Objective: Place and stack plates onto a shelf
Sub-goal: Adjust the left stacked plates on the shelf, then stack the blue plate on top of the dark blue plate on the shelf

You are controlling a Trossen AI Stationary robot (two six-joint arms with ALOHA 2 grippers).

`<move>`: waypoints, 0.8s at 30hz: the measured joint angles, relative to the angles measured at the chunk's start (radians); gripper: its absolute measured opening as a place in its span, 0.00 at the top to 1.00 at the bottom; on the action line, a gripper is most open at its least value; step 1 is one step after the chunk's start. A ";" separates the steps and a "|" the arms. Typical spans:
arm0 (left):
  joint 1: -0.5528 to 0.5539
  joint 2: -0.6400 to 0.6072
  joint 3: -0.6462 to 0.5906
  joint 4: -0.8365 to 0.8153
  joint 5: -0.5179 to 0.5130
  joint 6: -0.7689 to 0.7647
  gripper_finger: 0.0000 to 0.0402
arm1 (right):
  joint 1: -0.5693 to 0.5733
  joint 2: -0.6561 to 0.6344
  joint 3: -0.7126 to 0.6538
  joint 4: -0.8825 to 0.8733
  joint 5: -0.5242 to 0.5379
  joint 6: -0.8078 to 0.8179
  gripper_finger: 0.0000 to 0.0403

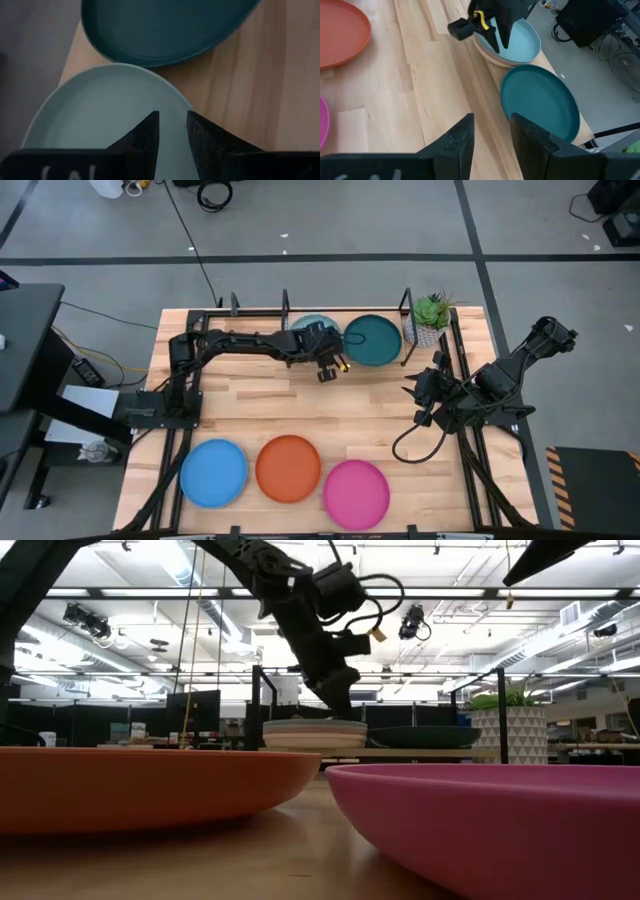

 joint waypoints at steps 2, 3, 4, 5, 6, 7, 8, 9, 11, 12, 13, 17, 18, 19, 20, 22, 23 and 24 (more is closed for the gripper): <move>-0.014 -0.014 0.015 -0.048 -0.031 0.005 0.73 | 0.000 0.000 0.000 0.000 0.000 -0.006 0.67; -0.022 -0.031 0.020 -0.073 -0.039 0.005 0.73 | 0.000 0.000 0.000 0.000 0.002 -0.010 0.67; -0.031 -0.050 0.022 -0.104 -0.044 0.004 0.73 | 0.000 0.000 0.000 0.000 0.007 -0.018 0.67; -0.043 -0.070 0.024 -0.127 -0.048 -0.002 0.73 | 0.000 0.000 0.000 0.000 0.017 -0.029 0.67; -0.056 -0.089 0.025 -0.161 -0.041 -0.014 0.73 | 0.000 0.000 0.000 0.000 0.030 -0.039 0.67; -0.074 -0.103 0.025 -0.217 -0.024 -0.039 0.73 | 0.000 0.000 0.000 0.000 0.044 -0.052 0.67; -0.094 -0.118 0.025 -0.271 0.011 -0.081 0.73 | 0.000 0.000 0.000 0.001 0.066 -0.063 0.67; -0.118 -0.128 0.024 -0.330 0.061 -0.138 0.73 | -0.002 0.000 0.000 0.003 0.086 -0.077 0.67; -0.174 -0.145 0.024 -0.446 0.155 -0.261 0.73 | -0.007 0.000 0.000 0.007 0.125 -0.101 0.67; -0.208 -0.151 0.024 -0.514 0.189 -0.321 0.73 | -0.011 0.000 0.000 0.009 0.141 -0.113 0.67; -0.247 -0.154 0.023 -0.565 0.204 -0.376 0.73 | -0.016 0.000 0.000 0.012 0.152 -0.128 0.67; -0.411 -0.151 0.021 -0.703 0.215 -0.553 0.73 | -0.037 0.000 0.000 0.049 0.164 -0.195 0.67; -0.450 -0.151 0.021 -0.709 0.216 -0.600 0.73 | -0.042 0.000 -0.003 0.069 0.164 -0.217 0.67; -0.490 -0.151 0.021 -0.712 0.216 -0.647 0.73 | -0.047 0.000 -0.008 0.090 0.164 -0.245 0.67; -0.527 -0.151 0.021 -0.717 0.217 -0.697 0.73 | -0.052 0.000 -0.014 0.111 0.162 -0.275 0.67; -0.602 -0.151 0.021 -0.716 0.217 -0.814 0.73 | -0.065 0.000 -0.024 0.166 0.143 -0.338 0.67; -0.636 -0.151 0.021 -0.717 0.216 -0.876 0.73 | -0.073 0.000 -0.032 0.197 0.126 -0.376 0.67; -0.667 -0.151 0.021 -0.719 0.218 -0.944 0.73 | -0.082 0.000 -0.040 0.229 0.103 -0.415 0.67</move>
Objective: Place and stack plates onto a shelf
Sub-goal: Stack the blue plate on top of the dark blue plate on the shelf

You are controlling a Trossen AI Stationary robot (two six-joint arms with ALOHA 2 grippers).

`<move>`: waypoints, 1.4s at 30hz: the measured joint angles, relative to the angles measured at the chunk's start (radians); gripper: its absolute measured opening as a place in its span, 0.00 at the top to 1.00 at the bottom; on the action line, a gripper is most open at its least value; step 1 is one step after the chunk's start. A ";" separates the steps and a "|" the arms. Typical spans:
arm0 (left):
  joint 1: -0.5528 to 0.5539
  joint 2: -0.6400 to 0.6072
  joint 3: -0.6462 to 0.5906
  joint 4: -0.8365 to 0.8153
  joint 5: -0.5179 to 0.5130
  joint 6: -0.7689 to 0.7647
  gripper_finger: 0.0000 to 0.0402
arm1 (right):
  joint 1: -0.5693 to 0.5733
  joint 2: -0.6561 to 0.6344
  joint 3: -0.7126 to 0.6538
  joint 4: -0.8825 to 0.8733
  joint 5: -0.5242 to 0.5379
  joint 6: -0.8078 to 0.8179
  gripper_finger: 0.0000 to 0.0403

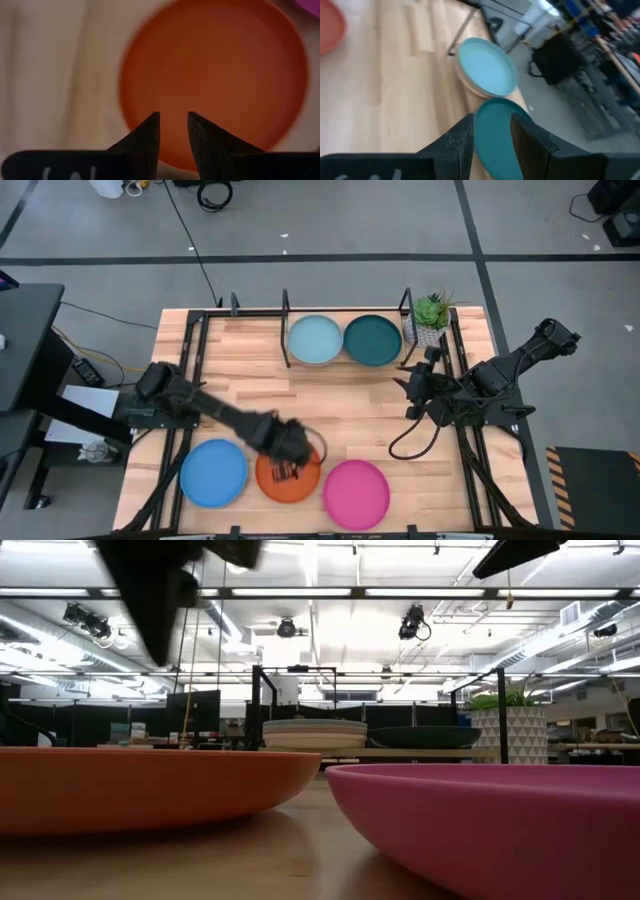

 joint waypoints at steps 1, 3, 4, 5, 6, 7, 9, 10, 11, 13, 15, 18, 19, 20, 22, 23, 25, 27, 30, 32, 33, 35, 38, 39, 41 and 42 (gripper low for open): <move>-0.030 0.000 0.000 0.000 -0.001 -0.074 0.73 | -0.008 0.000 -0.010 0.032 -0.026 -0.037 0.67; -0.083 0.000 0.000 0.001 0.000 -0.242 0.73 | -0.023 0.000 -0.035 0.080 -0.069 -0.100 0.67; -0.108 0.000 0.000 0.001 -0.001 -0.332 0.73 | -0.031 0.000 -0.049 0.104 -0.089 -0.128 0.67; -0.131 0.000 0.000 0.001 -0.001 -0.421 0.73 | -0.039 0.000 -0.061 0.121 -0.108 -0.150 0.67; -0.153 0.000 0.000 0.001 -0.001 -0.513 0.73 | -0.046 0.000 -0.071 0.133 -0.127 -0.166 0.67; -0.175 0.000 0.000 0.001 -0.001 -0.593 0.73 | -0.052 0.000 -0.079 0.144 -0.146 -0.172 0.67; -0.214 0.002 0.000 0.002 -0.001 -0.760 0.73 | -0.058 0.000 -0.088 0.149 -0.177 -0.168 0.67; -0.233 0.004 0.000 0.002 -0.002 -0.836 0.73 | -0.060 0.000 -0.090 0.148 -0.189 -0.161 0.67; -0.252 0.008 0.000 0.002 -0.001 -0.909 0.73 | -0.060 0.000 -0.091 0.147 -0.200 -0.155 0.67; -0.287 0.022 0.000 0.005 0.003 -1.037 0.73 | -0.058 0.000 -0.092 0.147 -0.206 -0.142 0.67; -0.317 0.043 0.000 0.005 0.037 -1.128 0.73 | -0.053 0.000 -0.092 0.144 -0.207 -0.132 0.67; -0.345 0.089 0.000 0.009 0.149 -1.215 0.73 | -0.042 0.000 -0.092 0.141 -0.215 -0.125 0.67; -0.354 0.105 0.000 0.009 0.191 -1.231 0.73 | -0.038 0.000 -0.092 0.138 -0.219 -0.120 0.67; -0.361 0.121 0.000 0.009 0.232 -1.238 0.73 | -0.033 0.000 -0.092 0.134 -0.222 -0.116 0.67; -0.369 0.147 0.000 0.008 0.298 -1.253 0.73 | -0.024 0.000 -0.092 0.127 -0.227 -0.111 0.67; -0.372 0.156 0.000 0.007 0.316 -1.256 0.73 | -0.019 0.000 -0.092 0.127 -0.227 -0.111 0.67; -0.372 0.167 0.000 0.006 0.321 -1.256 0.74 | -0.012 0.000 -0.092 0.127 -0.227 -0.111 0.67; -0.370 0.174 0.000 -0.008 0.319 -1.255 0.75 | -0.005 0.000 -0.092 0.127 -0.227 -0.111 0.67; -0.368 0.182 0.000 -0.036 0.315 -1.245 0.78 | 0.003 0.000 -0.092 0.127 -0.228 -0.111 0.67; -0.368 0.187 0.000 -0.046 0.310 -1.224 0.80 | 0.004 0.000 -0.092 0.127 -0.228 -0.111 0.67; -0.367 0.188 0.000 -0.050 0.303 -1.215 0.81 | 0.004 0.000 -0.092 0.126 -0.228 -0.111 0.67; -0.365 0.188 0.000 -0.053 0.298 -1.206 0.82 | 0.004 0.000 -0.092 0.126 -0.228 -0.111 0.67; -0.364 0.188 0.000 -0.054 0.293 -1.181 0.83 | 0.004 0.000 -0.092 0.127 -0.228 -0.112 0.67; -0.363 0.188 0.000 -0.055 0.293 -1.172 0.83 | 0.004 0.000 -0.092 0.128 -0.228 -0.112 0.67; -0.363 0.188 0.000 -0.064 0.292 -1.154 0.83 | 0.001 0.000 -0.092 0.128 -0.228 -0.112 0.67; -0.364 0.188 0.000 -0.067 0.292 -1.153 0.83 | -0.001 0.000 -0.092 0.129 -0.228 -0.113 0.67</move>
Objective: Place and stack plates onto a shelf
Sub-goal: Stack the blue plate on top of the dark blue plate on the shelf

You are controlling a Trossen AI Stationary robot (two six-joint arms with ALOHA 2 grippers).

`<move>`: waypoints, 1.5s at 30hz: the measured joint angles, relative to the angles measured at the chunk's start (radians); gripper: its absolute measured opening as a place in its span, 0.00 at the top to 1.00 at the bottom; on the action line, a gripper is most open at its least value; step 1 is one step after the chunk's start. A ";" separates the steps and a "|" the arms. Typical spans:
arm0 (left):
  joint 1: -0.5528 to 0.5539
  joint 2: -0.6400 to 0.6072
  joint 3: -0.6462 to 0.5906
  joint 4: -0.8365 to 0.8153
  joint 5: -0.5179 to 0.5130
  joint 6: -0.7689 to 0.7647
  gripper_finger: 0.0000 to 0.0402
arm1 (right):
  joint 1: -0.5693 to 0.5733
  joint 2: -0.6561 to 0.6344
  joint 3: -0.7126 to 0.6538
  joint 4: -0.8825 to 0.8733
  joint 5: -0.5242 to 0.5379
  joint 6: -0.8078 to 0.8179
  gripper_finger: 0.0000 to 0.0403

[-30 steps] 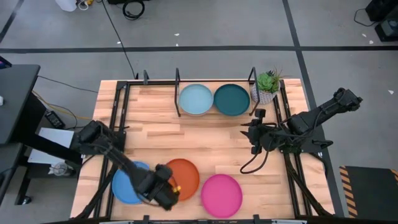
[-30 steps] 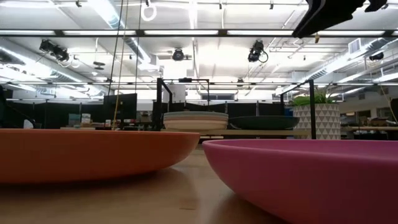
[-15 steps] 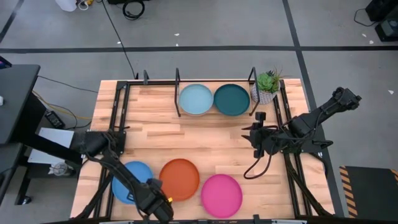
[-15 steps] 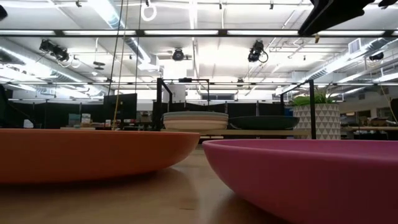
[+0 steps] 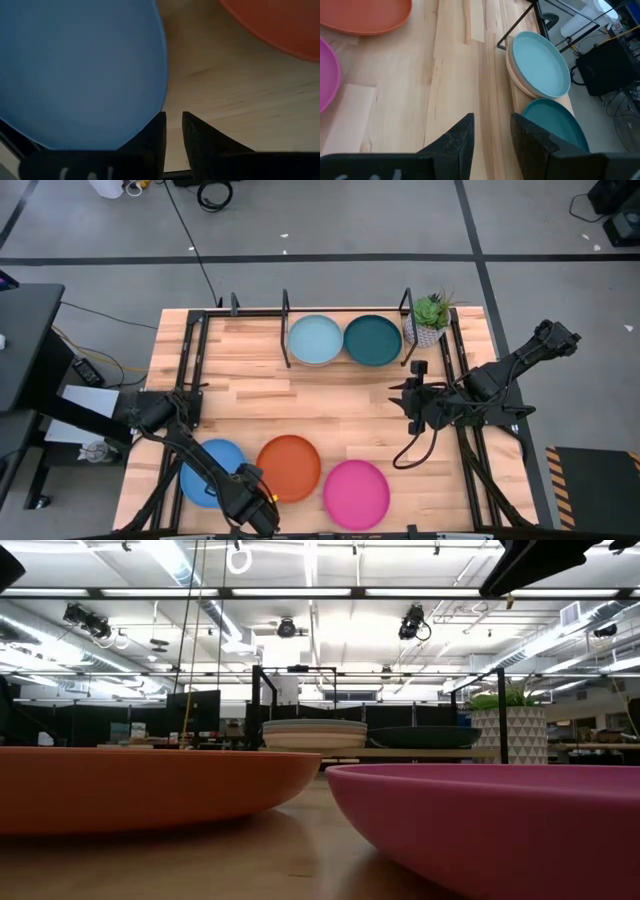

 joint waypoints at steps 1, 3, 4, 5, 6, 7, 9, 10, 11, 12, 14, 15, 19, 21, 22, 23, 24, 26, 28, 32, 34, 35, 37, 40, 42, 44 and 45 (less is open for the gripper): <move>0.000 0.000 0.000 0.000 -0.003 0.002 0.83 | -0.001 0.000 0.000 0.000 0.000 0.000 0.67; 0.000 0.000 0.000 -0.004 -0.007 0.011 0.82 | 0.000 0.000 0.000 0.000 0.000 -0.001 0.67; 0.001 0.000 0.000 -0.011 -0.008 0.020 0.81 | 0.000 0.000 0.000 0.000 0.000 -0.001 0.67; 0.003 0.000 0.000 -0.019 -0.010 0.026 0.79 | 0.000 0.000 0.000 0.000 0.000 -0.002 0.67; 0.004 0.000 0.000 -0.026 -0.010 0.029 0.78 | 0.000 0.000 0.000 0.001 0.000 -0.002 0.67; 0.006 0.000 0.000 -0.035 -0.012 0.030 0.76 | 0.000 0.000 0.000 0.001 0.000 -0.002 0.67; 0.011 0.000 0.000 -0.055 -0.012 0.045 0.73 | 0.000 0.000 0.000 0.004 0.000 -0.006 0.67; 0.011 0.000 0.000 -0.059 -0.012 0.052 0.71 | 0.000 0.000 0.000 0.007 0.000 -0.007 0.67; 0.011 0.000 0.000 -0.064 -0.013 0.057 0.70 | 0.000 0.000 0.000 0.008 0.000 -0.008 0.67; 0.011 0.000 0.000 -0.067 -0.017 0.062 0.68 | 0.000 0.000 0.000 0.008 0.000 -0.009 0.67; 0.010 0.000 0.000 -0.062 -0.054 0.064 0.66 | 0.000 0.000 0.000 0.008 0.000 -0.009 0.67; 0.008 0.000 0.000 -0.058 -0.081 0.073 0.65 | 0.000 0.000 0.000 0.008 0.000 -0.010 0.67; 0.002 0.000 -0.003 -0.049 -0.137 0.107 0.64 | 0.000 0.000 0.000 0.008 0.000 -0.010 0.67; 0.003 -0.001 -0.020 -0.051 -0.144 0.107 0.64 | 0.000 0.000 0.000 0.008 0.000 -0.010 0.67; 0.003 -0.001 -0.032 -0.051 -0.145 0.108 0.65 | 0.000 0.000 0.000 0.008 0.000 -0.010 0.67; 0.003 -0.001 -0.048 -0.046 -0.144 0.108 0.65 | 0.000 0.000 0.000 0.008 0.000 -0.010 0.67; 0.003 -0.001 -0.065 -0.039 -0.139 0.108 0.65 | 0.000 0.000 0.000 0.008 0.000 -0.010 0.67; 0.004 -0.001 -0.090 -0.022 -0.116 0.108 0.65 | 0.000 0.000 0.000 0.008 0.000 -0.010 0.67; 0.005 -0.001 -0.101 -0.019 -0.103 0.112 0.65 | 0.000 0.000 0.000 0.008 0.000 -0.011 0.67; 0.006 -0.001 -0.102 -0.022 -0.106 0.115 0.65 | 0.000 0.000 0.000 0.016 0.000 -0.018 0.67; 0.009 -0.001 -0.102 -0.024 -0.104 0.126 0.65 | 0.000 0.000 0.000 0.015 0.000 -0.018 0.67; 0.009 -0.001 -0.102 -0.025 -0.105 0.129 0.65 | 0.000 0.000 0.000 0.016 -0.001 -0.018 0.67; 0.010 -0.001 -0.102 -0.020 -0.104 0.133 0.68 | 0.000 0.000 0.000 0.016 -0.001 -0.018 0.67; 0.015 -0.001 -0.102 -0.015 -0.099 0.147 0.76 | 0.000 0.000 0.000 0.015 -0.003 -0.019 0.67; 0.022 -0.001 -0.102 -0.013 -0.087 0.164 0.84 | 0.000 0.000 0.000 0.016 -0.008 -0.019 0.67; 0.032 -0.002 -0.101 -0.013 -0.067 0.181 0.91 | 0.000 0.000 0.000 0.016 -0.008 -0.019 0.67; 0.036 -0.004 -0.097 -0.018 -0.053 0.189 0.94 | 0.000 0.000 0.000 0.016 -0.008 -0.019 0.67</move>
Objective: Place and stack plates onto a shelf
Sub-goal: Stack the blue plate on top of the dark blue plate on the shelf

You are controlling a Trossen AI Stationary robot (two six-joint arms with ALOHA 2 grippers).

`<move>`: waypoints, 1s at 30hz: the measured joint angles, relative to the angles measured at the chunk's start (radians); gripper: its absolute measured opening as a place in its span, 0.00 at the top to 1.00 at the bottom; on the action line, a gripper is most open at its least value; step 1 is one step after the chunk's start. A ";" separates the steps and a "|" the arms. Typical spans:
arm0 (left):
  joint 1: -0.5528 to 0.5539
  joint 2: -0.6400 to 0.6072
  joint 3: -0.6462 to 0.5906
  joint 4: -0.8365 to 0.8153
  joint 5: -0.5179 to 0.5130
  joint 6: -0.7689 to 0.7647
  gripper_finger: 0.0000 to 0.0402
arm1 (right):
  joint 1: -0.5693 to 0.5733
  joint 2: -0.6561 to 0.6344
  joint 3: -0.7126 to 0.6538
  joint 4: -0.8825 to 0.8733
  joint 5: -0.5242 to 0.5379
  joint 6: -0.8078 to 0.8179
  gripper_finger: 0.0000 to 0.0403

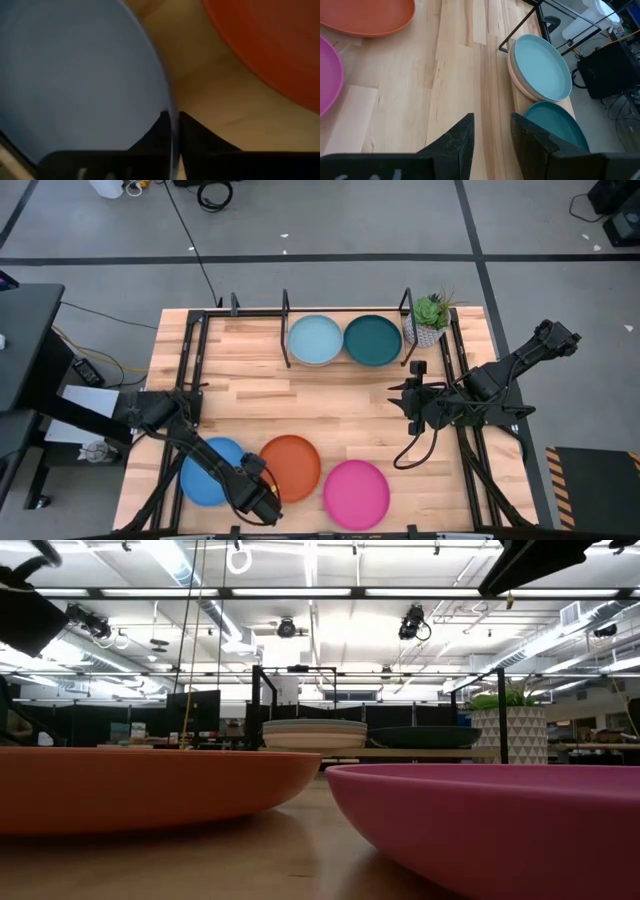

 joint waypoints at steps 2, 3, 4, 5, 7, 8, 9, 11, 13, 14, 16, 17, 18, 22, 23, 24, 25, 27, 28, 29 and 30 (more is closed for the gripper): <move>0.007 -0.005 0.015 -0.015 0.012 0.032 0.96 | 0.000 0.000 0.000 0.000 0.000 -0.001 0.67; 0.010 -0.007 0.026 -0.027 0.012 0.050 0.96 | 0.000 0.000 0.000 0.001 0.000 -0.001 0.67; 0.013 -0.013 0.041 -0.047 0.012 0.057 0.96 | 0.000 0.000 0.000 0.001 0.000 -0.001 0.67; 0.014 -0.018 0.060 -0.075 0.011 0.063 0.96 | 0.000 0.000 0.000 0.002 0.000 -0.002 0.67; 0.017 -0.028 0.106 -0.138 0.000 0.071 0.95 | 0.000 0.000 0.000 0.002 0.000 -0.002 0.67; 0.019 -0.031 0.130 -0.158 -0.013 0.080 0.94 | 0.000 0.000 0.000 0.003 0.000 -0.002 0.67; 0.019 -0.035 0.153 -0.185 -0.037 0.097 0.94 | 0.000 0.000 0.000 0.003 0.000 -0.002 0.67; 0.022 -0.042 0.199 -0.232 -0.132 0.153 0.94 | 0.000 0.000 0.000 0.003 0.000 -0.002 0.67; 0.030 -0.044 0.251 -0.251 -0.235 0.221 0.95 | 0.000 0.000 0.000 0.006 0.000 -0.002 0.67; 0.034 -0.044 0.273 -0.275 -0.287 0.256 0.95 | 0.000 0.000 0.000 0.007 0.000 -0.005 0.67; 0.047 -0.044 0.307 -0.324 -0.397 0.336 0.95 | 0.000 0.000 0.000 0.008 0.000 -0.008 0.67; 0.054 -0.045 0.316 -0.322 -0.461 0.392 0.95 | 0.000 0.000 0.000 0.008 0.000 -0.009 0.67; 0.061 -0.045 0.322 -0.310 -0.525 0.460 0.95 | 0.000 0.000 0.000 0.008 0.000 -0.009 0.67; 0.096 -0.045 0.320 -0.243 -0.776 0.803 0.95 | 0.000 0.000 0.000 0.008 0.000 -0.015 0.67; 0.109 -0.045 0.319 -0.219 -0.829 0.884 0.95 | 0.000 0.000 0.000 0.008 0.000 -0.018 0.67; 0.126 -0.044 0.319 -0.193 -0.878 0.958 0.95 | 0.000 0.000 0.000 0.008 0.001 -0.025 0.67; 0.146 -0.044 0.319 -0.170 -0.923 1.026 0.95 | 0.000 0.000 0.000 0.008 0.004 -0.032 0.67; 0.194 -0.044 0.319 -0.123 -0.978 1.169 0.95 | 0.000 0.000 0.000 0.014 0.019 -0.053 0.67; 0.222 -0.044 0.319 -0.101 -0.980 1.236 0.95 | 0.000 0.000 0.000 0.024 0.028 -0.071 0.67; 0.252 -0.044 0.319 -0.084 -0.974 1.304 0.95 | 0.000 0.000 0.000 0.035 0.035 -0.089 0.67; 0.282 -0.044 0.319 -0.073 -0.962 1.371 0.95 | -0.001 0.000 0.000 0.046 0.036 -0.103 0.67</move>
